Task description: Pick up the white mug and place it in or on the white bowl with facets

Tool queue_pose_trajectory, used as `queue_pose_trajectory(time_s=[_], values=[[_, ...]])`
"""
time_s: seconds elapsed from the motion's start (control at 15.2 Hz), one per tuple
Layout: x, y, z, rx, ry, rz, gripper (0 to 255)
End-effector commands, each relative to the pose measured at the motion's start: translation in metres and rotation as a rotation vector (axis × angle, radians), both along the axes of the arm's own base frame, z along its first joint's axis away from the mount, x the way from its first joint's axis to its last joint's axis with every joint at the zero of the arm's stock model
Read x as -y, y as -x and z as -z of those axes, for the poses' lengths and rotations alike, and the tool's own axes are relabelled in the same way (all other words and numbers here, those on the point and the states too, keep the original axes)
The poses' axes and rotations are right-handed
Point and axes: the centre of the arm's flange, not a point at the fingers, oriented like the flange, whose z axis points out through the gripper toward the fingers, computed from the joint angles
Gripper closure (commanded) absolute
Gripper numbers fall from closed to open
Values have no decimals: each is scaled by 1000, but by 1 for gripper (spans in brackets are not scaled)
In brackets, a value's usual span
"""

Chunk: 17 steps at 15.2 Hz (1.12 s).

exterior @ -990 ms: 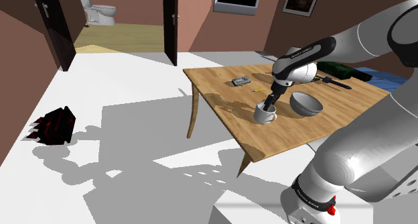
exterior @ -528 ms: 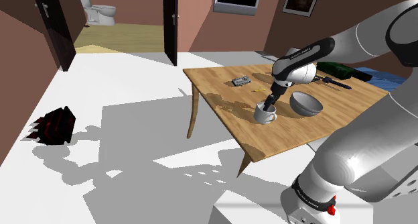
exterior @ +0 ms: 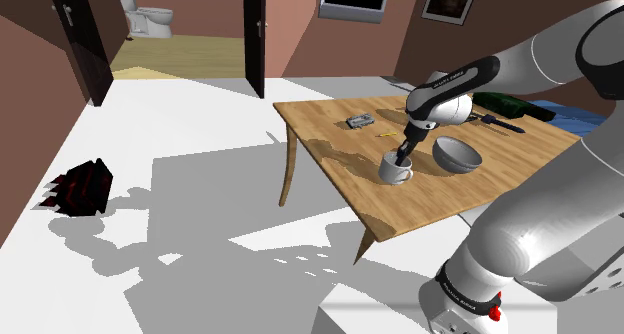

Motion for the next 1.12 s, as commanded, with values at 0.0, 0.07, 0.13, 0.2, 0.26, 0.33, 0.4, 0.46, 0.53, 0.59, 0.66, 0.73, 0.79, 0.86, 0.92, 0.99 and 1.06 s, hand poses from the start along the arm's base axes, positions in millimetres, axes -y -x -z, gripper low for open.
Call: queue_pose_trajectory(time_s=[0.0,0.07,0.13,0.2,0.26,0.33,0.4,0.46,0.53,0.59,0.66,0.73,0.79,0.86,0.92,0.99,1.06], values=[[0,0,0,0,0,0,255],[0,0,0,0,0,0,255],[0,0,-5,0,0,0,255],[0,0,-10,0,0,0,255],[0,0,-16,0,0,0,255],[0,0,-21,0,0,0,255],[0,0,-26,0,0,0,255],[0,0,-32,0,0,0,255],[0,0,-37,0,0,0,255],[0,0,-42,0,0,0,255],[0,0,-47,0,0,0,255],[0,0,-53,0,0,0,255],[0,0,-58,0,0,0,255],[0,0,-63,0,0,0,255],[0,0,-69,0,0,0,255],[0,0,-74,0,0,0,255],[0,0,-79,0,0,0,255]])
